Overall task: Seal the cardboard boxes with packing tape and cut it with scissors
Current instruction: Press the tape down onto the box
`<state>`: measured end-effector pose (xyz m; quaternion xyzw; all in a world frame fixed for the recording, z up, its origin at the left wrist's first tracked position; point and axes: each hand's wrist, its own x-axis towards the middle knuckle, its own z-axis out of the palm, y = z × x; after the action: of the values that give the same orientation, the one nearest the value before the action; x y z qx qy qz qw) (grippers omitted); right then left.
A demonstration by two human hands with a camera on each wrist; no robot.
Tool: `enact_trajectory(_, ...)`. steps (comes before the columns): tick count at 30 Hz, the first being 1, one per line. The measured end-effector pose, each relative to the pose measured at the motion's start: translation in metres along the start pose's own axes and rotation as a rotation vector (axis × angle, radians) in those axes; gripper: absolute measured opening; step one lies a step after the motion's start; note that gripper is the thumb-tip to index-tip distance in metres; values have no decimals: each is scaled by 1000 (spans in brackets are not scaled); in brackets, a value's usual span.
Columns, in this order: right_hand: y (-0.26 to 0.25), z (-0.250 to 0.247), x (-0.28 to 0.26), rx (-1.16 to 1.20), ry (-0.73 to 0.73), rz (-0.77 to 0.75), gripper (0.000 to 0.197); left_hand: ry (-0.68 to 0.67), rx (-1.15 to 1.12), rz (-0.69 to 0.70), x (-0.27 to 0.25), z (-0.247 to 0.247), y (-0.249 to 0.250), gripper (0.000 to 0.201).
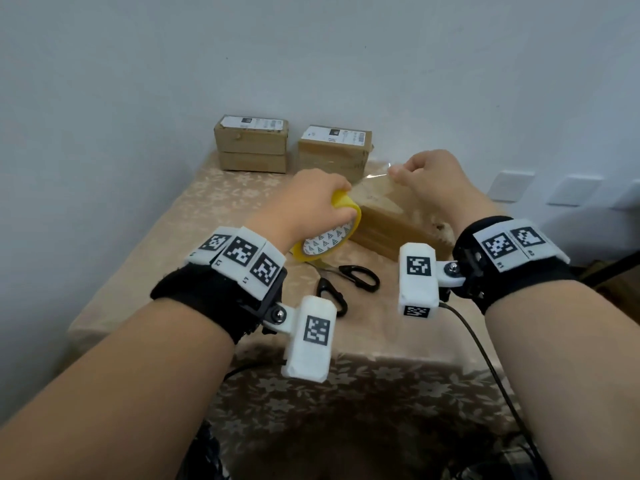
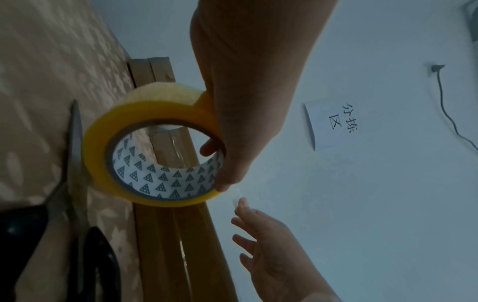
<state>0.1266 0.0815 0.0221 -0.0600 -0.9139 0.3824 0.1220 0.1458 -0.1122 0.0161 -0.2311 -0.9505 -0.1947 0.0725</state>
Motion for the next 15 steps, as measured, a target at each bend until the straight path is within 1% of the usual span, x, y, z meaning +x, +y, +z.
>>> enact_trajectory(2,4,-1,-1,-26,-17,16,38,-12,6,-13,3,4,1,50)
enact_trajectory(5,8,-2,-6,-180,-69,22,33,-44,35,-9,6,9,-1,53)
enact_trajectory(8,6,-4,-7,-292,-116,40,35,-55,39,-10,8,11,-5,55)
enact_trajectory(10,0,-6,-5,-343,-147,74,37,-49,49,-10,8,12,-7,51)
enact_trajectory(12,-5,-6,-3,-297,-141,109,37,-40,73,-11,7,10,-10,44)
enact_trajectory(15,-10,-3,-2,-231,-67,77,35,-44,74,-33,5,7,-13,38)
